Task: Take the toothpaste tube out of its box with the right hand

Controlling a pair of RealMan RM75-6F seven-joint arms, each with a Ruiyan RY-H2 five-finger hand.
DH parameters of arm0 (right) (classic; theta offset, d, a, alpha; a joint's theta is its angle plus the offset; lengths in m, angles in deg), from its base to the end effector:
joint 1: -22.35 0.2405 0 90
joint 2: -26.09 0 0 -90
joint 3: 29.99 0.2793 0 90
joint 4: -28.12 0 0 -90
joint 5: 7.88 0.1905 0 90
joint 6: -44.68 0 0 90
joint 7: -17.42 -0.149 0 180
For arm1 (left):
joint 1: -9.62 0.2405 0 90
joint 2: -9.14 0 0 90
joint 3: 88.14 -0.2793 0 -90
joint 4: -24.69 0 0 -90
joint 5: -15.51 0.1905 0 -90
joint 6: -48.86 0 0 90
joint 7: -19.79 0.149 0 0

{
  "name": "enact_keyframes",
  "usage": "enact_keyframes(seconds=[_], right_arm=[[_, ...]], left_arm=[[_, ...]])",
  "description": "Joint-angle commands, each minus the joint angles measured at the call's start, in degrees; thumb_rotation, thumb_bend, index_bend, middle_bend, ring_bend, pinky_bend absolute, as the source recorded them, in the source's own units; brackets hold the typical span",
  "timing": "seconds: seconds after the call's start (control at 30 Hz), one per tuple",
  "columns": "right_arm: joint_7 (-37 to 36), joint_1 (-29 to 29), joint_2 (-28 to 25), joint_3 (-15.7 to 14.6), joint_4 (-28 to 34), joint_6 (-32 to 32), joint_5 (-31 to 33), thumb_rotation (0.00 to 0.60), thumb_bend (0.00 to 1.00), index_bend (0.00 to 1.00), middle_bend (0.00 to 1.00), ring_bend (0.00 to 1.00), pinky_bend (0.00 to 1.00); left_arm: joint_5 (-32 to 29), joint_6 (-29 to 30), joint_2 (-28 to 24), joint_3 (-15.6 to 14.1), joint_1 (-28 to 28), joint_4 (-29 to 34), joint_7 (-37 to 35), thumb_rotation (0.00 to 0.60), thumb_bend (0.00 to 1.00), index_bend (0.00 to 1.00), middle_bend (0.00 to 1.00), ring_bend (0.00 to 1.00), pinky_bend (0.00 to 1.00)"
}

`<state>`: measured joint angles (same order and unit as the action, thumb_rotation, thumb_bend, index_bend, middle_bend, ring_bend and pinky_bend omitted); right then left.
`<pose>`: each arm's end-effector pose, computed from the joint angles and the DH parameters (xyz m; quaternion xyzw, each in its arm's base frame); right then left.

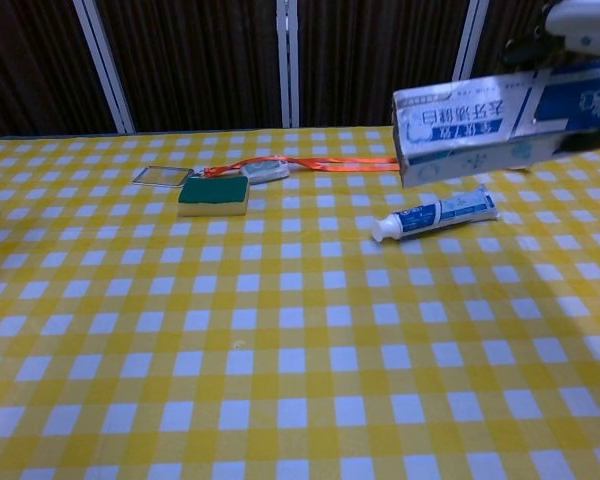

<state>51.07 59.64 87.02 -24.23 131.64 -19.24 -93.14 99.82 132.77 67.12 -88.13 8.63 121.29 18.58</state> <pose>-0.1559 -0.3173 0.1453 0.8090 -0.0839 0.3288 0.4799 -0.3360 0.1533 0.2086 -0.5847 -0.4298 -0.3395 0.5984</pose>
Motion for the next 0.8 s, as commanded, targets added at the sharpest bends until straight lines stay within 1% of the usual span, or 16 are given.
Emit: enact_keyframes(seconds=[0.03,0.17,0.2,0.27,0.3,0.33,0.4,0.43,0.5,0.6,0.67,0.7,0.8], right_arm=[[-5.72,-0.12,5.22,-1.81,-1.1,4.93,4.16,0.6,0.48,0.48,0.47,0.34,0.35],[-7.16,0.0,9.81,-2.01,-5.3,6.53,6.55,0.6,0.48,0.45,0.46,0.33,0.35],[-7.29,0.01,11.19,-2.01,-6.58,6.87,7.31,0.6,0.47,0.42,0.44,0.31,0.35],[-7.57,0.06,12.9,-1.96,-8.0,7.48,8.54,0.6,0.37,0.28,0.33,0.22,0.29],[-7.27,0.16,13.84,-1.98,-8.99,7.91,9.29,0.6,0.26,0.16,0.21,0.13,0.21],[-6.84,0.26,14.17,-2.17,-9.44,8.55,9.97,0.6,0.15,0.06,0.1,0.05,0.12],[-6.09,0.41,14.21,-2.46,-9.28,10.11,12.09,0.6,0.04,0.0,0.01,0.0,0.02],[-6.06,0.41,14.12,-2.43,-8.96,10.38,12.67,0.6,0.01,0.0,0.0,0.0,0.0],[-5.59,0.05,13.43,-1.99,-7.28,9.79,14.29,0.6,0.0,0.0,0.0,0.0,0.0],[-3.97,-1.5,10.65,-2.11,-2.86,6.39,14.05,0.6,0.0,0.0,0.0,0.0,0.0],[-3.26,-2.87,8.41,-2.59,-0.26,3.61,12.36,0.6,0.0,0.0,0.0,0.0,0.0],[-3.2,-4.28,6.46,-3.22,1.32,0.87,9.93,0.6,0.0,0.0,0.0,0.0,0.0],[-4.67,-7.55,3.25,-4.78,2.23,-5.14,4.05,0.6,0.0,0.0,0.0,0.0,0.0]], left_arm=[[-0.27,-0.26,0.22,0.02,-0.1,-0.17,0.35,0.6,0.0,0.0,0.0,0.0,0.0],[-0.69,-0.7,0.55,0.06,-0.26,-0.46,0.81,0.6,0.0,0.0,0.0,0.0,0.0],[-0.78,-0.83,0.66,0.06,-0.31,-0.52,0.98,0.6,0.0,0.0,0.0,0.0,0.0],[-0.84,-1.02,0.8,0.03,-0.39,-0.6,1.2,0.6,0.0,0.0,0.0,0.0,0.0],[-0.84,-1.1,0.9,0.02,-0.44,-0.66,1.37,0.6,0.0,0.0,0.0,0.0,0.0],[-0.85,-1.14,0.98,0.0,-0.46,-0.69,1.5,0.6,0.0,0.0,0.0,0.0,0.0],[-0.92,-1.26,1.1,-0.01,-0.51,-0.77,1.67,0.6,0.0,0.0,0.0,0.0,0.0],[-0.96,-1.29,1.13,-0.01,-0.52,-0.79,1.71,0.6,0.0,0.0,0.0,0.0,0.0],[-1.16,-1.42,1.19,0.02,-0.55,-0.86,1.75,0.6,0.0,0.0,0.0,0.0,0.0],[-1.32,-1.42,1.17,0.07,-0.54,-0.92,1.61,0.6,0.0,0.0,0.0,0.0,0.0],[-1.33,-1.32,1.1,0.11,-0.5,-0.92,1.36,0.6,0.0,0.0,0.0,0.0,0.0],[-1.3,-1.08,1.01,0.17,-0.42,-0.91,1.17,0.6,0.0,0.0,0.0,0.0,0.0],[-1.05,-0.19,0.9,0.32,-0.15,-0.99,1.09,0.6,0.0,0.0,0.0,0.0,0.0]])
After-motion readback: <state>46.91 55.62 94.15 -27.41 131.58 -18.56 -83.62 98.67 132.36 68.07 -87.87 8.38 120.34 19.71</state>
